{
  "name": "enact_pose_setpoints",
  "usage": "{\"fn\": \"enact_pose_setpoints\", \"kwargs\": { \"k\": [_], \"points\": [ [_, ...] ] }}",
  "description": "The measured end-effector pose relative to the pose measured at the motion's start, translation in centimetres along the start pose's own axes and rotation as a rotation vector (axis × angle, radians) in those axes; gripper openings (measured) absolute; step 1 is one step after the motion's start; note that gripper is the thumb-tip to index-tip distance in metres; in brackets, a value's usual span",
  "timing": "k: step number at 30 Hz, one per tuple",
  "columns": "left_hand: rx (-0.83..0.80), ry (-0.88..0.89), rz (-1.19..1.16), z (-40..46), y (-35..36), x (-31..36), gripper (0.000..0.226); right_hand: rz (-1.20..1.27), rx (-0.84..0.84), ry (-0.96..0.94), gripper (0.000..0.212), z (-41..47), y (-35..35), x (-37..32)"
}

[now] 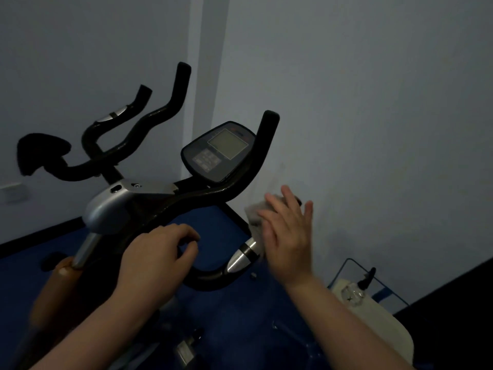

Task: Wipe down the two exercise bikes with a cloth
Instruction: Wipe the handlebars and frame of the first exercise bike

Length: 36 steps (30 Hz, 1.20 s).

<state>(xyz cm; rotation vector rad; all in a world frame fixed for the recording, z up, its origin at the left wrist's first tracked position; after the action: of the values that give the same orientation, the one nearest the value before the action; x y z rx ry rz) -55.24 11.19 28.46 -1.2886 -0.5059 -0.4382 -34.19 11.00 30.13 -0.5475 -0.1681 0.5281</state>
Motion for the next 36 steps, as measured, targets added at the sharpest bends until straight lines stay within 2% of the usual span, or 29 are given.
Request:
{"fn": "enact_pose_setpoints", "kwargs": {
  "k": [2,6,9,11,13,15,18,20,24,25,27,30,33,36],
  "points": [
    [0.021,0.002,-0.015,0.0,-0.2,0.0,0.012,-0.026,-0.082,-0.142,0.025,-1.1,-0.7,1.0],
    [0.040,0.014,-0.067,-0.1,-0.1,-0.3,0.013,0.075,-0.092,-0.015,0.027,-2.7,0.8,-3.3],
    [0.041,0.017,-0.213,-0.2,-0.2,-0.7,0.014,0.074,-0.234,-0.229,0.031,-2.4,2.4,-7.9],
    [0.091,0.062,-0.313,-0.6,-1.2,-1.6,0.015,0.088,-0.357,-0.350,0.024,-1.7,1.9,-7.5],
    [0.222,0.124,-0.197,-1.3,-2.6,-3.4,0.018,0.134,-0.489,-0.386,0.028,-1.5,0.9,-6.3],
    [0.302,0.060,-0.146,-2.0,-3.1,-6.1,0.018,0.146,-0.591,-0.309,0.031,-1.8,0.6,-6.6],
    [0.293,-0.138,-0.281,-2.7,-2.5,-8.8,0.016,-0.051,-0.702,-0.172,0.035,-1.2,3.8,-10.4],
    [0.299,-0.162,-0.342,-2.7,-2.1,-9.1,0.012,-0.070,-0.802,-0.039,0.038,0.5,6.6,-11.9],
    [0.305,-0.189,-0.388,-2.7,-1.9,-9.6,0.016,-0.052,-0.917,-0.091,0.032,-0.2,6.9,-10.9],
    [0.304,-0.197,-0.412,-2.7,-1.9,-9.7,0.016,-0.075,-0.900,-0.147,0.033,-0.8,5.9,-10.9],
    [0.296,-0.193,-0.437,-2.6,-1.8,-9.8,0.016,-0.086,-0.922,-0.130,0.032,-1.0,4.8,-11.3],
    [0.280,-0.183,-0.447,-2.5,-1.5,-10.0,0.016,0.055,-0.949,-0.069,0.016,1.8,8.0,-11.7],
    [0.293,-0.164,-0.461,-2.6,-1.8,-10.0,0.016,0.202,-0.968,0.066,0.024,2.6,10.6,-11.6],
    [0.264,-0.158,-0.482,-2.4,-1.6,-10.0,0.018,0.076,-0.865,0.008,0.039,-0.3,7.4,-11.6]
  ]
}}
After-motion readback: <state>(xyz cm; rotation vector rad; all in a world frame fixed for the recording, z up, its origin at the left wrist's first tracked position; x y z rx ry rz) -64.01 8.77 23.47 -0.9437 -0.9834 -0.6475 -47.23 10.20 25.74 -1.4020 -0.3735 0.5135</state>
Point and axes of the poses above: each hand's wrist, its own z-axis towards the middle knuckle, its own y-axis out of the palm, x = y × z, the point moved 5 cm from there along z, towards the middle knuckle, and after that the axes turned 11 degrees about -y, right-handed, at the moved point
